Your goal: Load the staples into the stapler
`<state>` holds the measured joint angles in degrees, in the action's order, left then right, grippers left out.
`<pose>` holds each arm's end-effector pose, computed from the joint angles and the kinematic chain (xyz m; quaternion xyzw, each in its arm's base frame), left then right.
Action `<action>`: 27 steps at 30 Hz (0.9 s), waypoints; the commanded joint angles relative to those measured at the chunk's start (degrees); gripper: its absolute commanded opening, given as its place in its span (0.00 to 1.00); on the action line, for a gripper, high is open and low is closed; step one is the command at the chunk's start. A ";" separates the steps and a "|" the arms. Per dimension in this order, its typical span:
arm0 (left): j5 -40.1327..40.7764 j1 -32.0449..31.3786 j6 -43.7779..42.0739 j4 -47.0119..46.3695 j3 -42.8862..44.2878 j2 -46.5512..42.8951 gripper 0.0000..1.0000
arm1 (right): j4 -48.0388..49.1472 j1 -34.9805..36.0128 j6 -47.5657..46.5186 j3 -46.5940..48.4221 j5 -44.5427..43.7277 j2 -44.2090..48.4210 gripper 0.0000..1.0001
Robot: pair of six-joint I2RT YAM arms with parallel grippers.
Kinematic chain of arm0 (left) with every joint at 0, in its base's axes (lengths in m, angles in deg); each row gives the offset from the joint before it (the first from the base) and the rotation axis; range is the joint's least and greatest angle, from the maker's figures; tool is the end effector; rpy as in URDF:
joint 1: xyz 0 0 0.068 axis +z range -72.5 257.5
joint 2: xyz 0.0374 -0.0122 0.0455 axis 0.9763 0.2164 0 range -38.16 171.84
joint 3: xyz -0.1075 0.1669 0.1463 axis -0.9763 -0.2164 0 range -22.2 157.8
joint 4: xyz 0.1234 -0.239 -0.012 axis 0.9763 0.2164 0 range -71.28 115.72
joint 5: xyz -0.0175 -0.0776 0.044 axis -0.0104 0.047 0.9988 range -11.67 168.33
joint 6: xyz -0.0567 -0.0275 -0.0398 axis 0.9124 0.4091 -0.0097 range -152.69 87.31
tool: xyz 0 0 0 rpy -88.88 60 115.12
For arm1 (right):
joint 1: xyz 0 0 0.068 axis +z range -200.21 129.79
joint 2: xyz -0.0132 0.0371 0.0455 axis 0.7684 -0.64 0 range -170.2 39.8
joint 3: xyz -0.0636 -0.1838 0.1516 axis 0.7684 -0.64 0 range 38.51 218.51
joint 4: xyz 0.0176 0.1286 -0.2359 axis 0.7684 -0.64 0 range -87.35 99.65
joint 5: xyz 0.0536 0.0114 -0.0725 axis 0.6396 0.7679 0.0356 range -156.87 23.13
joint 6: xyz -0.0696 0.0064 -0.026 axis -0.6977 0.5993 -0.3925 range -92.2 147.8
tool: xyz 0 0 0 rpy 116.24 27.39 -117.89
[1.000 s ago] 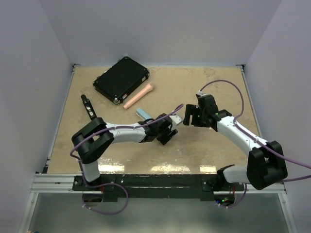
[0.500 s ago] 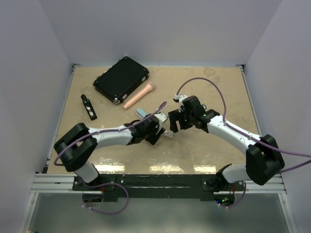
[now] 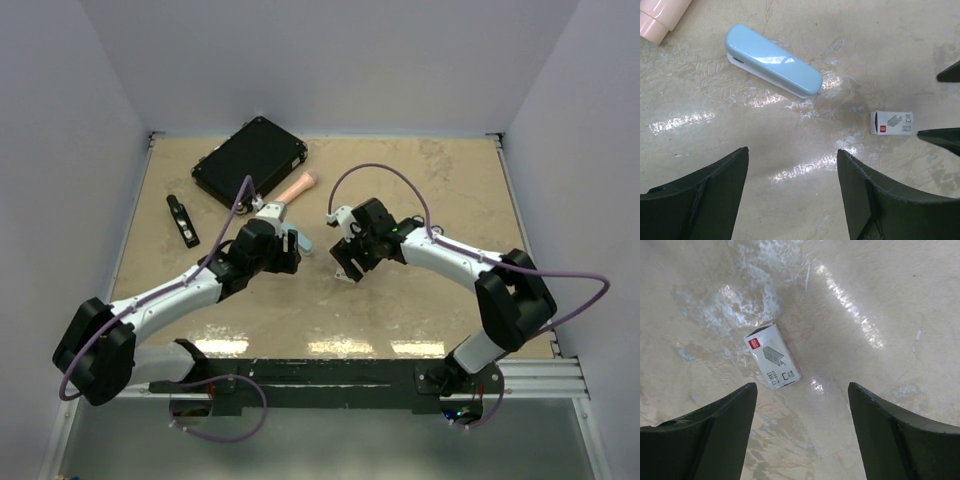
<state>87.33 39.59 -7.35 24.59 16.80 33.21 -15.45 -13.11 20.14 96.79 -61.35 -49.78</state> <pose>0.2404 -0.1749 0.1689 0.0641 0.8953 -0.1681 0.4075 0.2686 0.2107 0.1564 -0.3769 0.8789 0.1179 0.2675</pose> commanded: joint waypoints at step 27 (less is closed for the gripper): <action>-23.75 6.09 15.17 -10.08 -0.33 12.12 0.69 | 4.27 4.73 -13.17 -1.94 3.45 -9.47 0.47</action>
<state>66.80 45.25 5.83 18.75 14.23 44.05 -12.81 -9.06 8.03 95.66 -59.36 -58.44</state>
